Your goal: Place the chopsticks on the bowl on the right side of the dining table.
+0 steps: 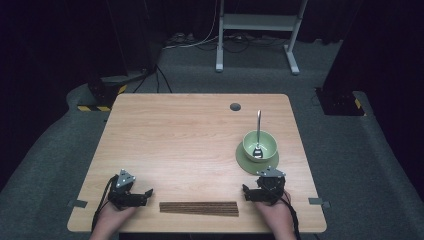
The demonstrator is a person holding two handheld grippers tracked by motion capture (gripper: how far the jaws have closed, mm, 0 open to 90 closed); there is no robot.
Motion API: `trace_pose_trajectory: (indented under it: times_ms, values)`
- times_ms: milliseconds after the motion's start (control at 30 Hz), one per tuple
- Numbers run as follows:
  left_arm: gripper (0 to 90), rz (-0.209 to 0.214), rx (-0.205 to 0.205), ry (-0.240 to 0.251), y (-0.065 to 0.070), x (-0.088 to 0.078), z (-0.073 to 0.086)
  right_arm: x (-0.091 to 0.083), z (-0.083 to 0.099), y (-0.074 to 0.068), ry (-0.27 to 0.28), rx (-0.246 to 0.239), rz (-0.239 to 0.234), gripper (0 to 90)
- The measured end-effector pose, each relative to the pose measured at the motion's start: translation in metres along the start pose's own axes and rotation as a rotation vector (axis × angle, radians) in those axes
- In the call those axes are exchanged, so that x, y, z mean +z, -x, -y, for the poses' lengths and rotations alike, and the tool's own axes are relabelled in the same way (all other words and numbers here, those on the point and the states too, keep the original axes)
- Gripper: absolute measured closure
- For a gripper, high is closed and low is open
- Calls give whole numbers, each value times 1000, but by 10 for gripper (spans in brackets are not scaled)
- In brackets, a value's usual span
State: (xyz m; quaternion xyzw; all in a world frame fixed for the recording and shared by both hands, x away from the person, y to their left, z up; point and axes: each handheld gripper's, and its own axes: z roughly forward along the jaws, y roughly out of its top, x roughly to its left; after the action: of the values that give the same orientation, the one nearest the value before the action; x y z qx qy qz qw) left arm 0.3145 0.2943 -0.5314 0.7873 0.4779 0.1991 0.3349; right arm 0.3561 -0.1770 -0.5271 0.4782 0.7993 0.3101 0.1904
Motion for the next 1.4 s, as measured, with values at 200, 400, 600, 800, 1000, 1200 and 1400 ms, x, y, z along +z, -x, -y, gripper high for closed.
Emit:
trace_pose_trajectory:
  times_ms: [200, 400, 600, 800, 1000, 1200, 1400]
  values:
    - [54, 2, 1, -1, 0, 0, 0, -1, 1, 1, 0, -14, -12, 3]
    - [50, -4, -3, -1, 0, 0, 0, -4, 0, 4, -12, -30, -27, 32]
    - [46, -16, -11, -3, 0, 0, 0, -13, -3, 2, 34, -46, -51, 38]
    - [50, -16, -10, -2, 0, 0, 0, -18, -6, -11, 82, -72, -109, 83]
    - [55, -21, -11, 1, 1, 0, 0, -12, -11, -35, 75, -124, -219, 174]
    - [61, -23, -14, 2, 1, 0, 0, -11, -15, -55, 98, -161, -292, 286]
    - [68, -24, -13, 3, 1, 0, 0, -7, -17, -75, 99, -214, -369, 394]
